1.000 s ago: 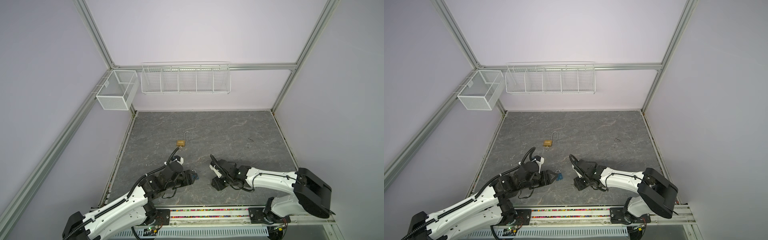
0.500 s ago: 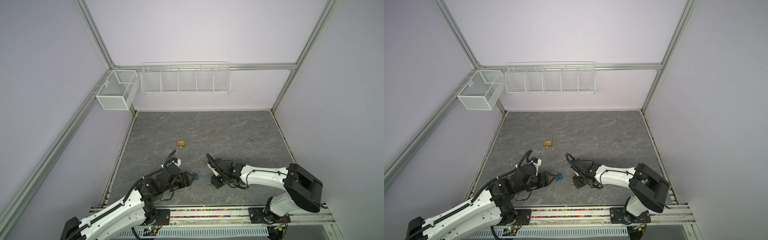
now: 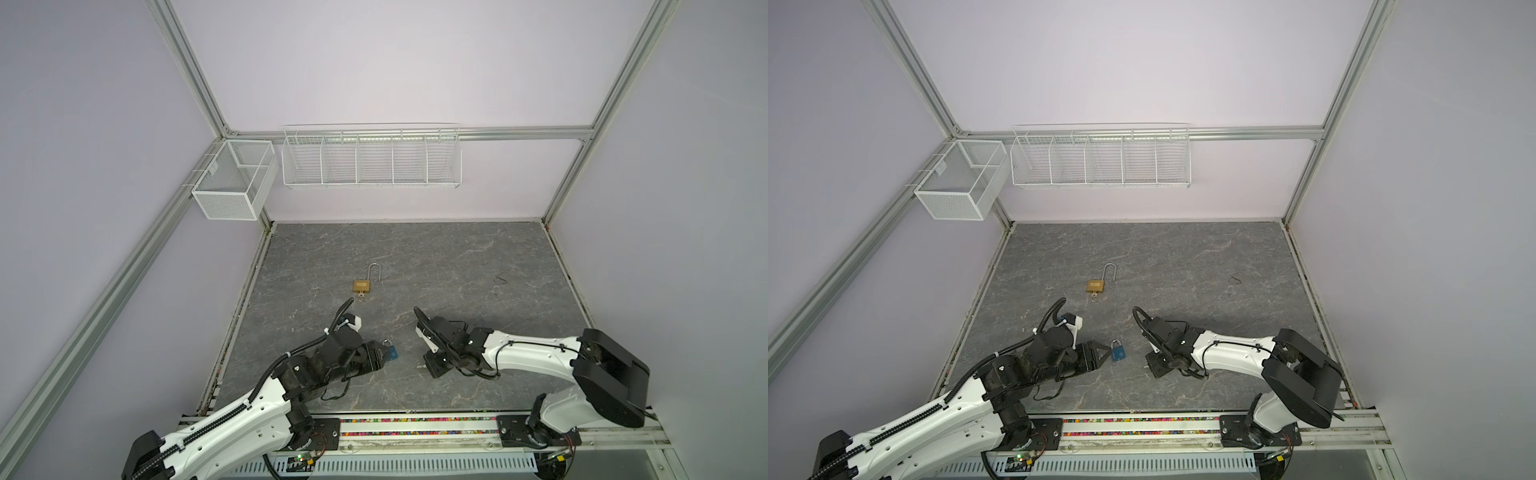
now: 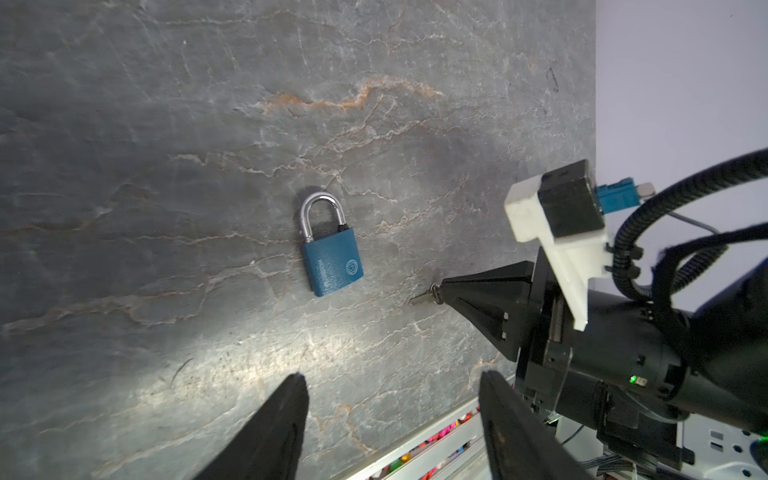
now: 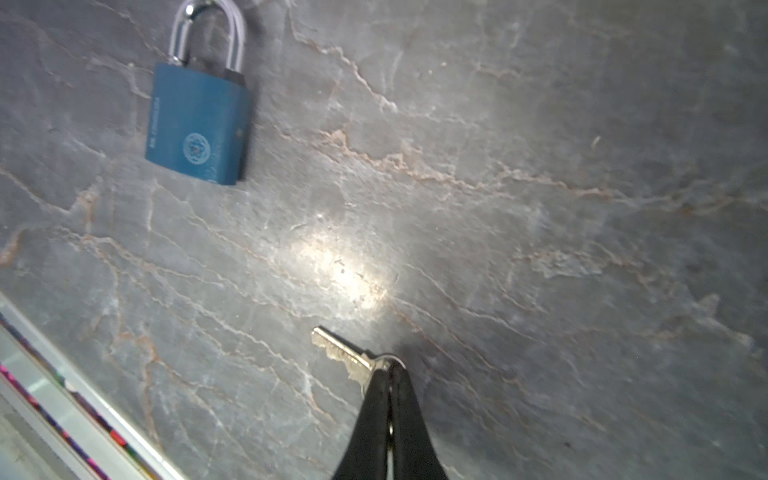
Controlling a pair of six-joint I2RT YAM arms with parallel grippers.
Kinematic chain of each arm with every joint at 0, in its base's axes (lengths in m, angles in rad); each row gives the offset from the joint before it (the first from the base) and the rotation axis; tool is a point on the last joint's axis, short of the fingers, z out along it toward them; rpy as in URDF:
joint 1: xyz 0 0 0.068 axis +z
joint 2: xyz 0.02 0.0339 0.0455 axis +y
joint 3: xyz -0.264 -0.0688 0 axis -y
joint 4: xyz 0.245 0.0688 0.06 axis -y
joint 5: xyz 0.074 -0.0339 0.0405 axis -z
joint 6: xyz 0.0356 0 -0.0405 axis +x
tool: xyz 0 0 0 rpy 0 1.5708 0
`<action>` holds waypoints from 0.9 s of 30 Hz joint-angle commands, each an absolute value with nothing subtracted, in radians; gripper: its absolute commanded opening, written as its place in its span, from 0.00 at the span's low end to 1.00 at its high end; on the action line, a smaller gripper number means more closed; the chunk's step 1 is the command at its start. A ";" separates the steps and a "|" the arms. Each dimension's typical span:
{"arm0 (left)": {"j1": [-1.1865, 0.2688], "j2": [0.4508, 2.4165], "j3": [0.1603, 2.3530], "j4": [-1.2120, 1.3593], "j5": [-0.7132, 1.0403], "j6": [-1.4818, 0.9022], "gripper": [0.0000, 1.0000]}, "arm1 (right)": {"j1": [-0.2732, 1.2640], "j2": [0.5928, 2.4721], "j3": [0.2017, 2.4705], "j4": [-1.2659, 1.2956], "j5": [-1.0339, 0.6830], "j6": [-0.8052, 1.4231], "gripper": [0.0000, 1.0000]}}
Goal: Unlock with the key
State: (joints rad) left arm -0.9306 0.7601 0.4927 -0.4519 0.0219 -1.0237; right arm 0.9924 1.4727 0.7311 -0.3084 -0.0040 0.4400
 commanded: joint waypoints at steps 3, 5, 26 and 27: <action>-0.934 0.888 0.514 -0.119 0.021 -1.171 0.66 | 0.925 1.317 0.831 -0.452 -0.055 0.368 0.06; -0.934 0.965 0.494 0.073 0.051 -1.272 0.63 | 0.905 1.287 0.912 -0.535 -0.050 0.336 0.06; -1.083 0.960 0.482 0.215 -0.218 -1.925 0.57 | 0.863 1.240 1.018 -0.632 -0.016 0.279 0.06; -1.082 0.950 0.470 0.217 -0.214 -1.938 0.57 | 0.861 1.240 1.020 -0.632 -0.011 0.277 0.06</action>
